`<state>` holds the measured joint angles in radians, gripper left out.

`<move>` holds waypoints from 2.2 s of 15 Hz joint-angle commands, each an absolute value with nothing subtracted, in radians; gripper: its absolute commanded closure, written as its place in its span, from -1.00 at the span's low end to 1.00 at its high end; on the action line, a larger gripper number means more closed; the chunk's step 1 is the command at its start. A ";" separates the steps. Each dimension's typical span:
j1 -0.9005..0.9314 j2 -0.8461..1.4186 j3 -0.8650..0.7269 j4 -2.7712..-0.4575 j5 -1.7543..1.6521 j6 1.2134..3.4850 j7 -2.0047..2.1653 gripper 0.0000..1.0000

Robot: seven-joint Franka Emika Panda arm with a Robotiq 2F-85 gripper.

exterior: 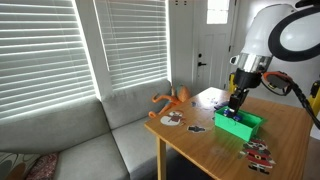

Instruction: Put the blue car in the green tool box then close the box.

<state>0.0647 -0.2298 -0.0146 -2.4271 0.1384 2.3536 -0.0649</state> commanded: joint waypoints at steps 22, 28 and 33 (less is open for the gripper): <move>0.040 -0.333 -0.070 -2.393 0.281 2.262 -0.111 -1.00; -0.017 -0.425 -0.200 -2.485 0.278 2.299 -0.303 -1.00; -0.029 -0.397 -0.201 -2.460 0.250 2.280 -0.289 -1.00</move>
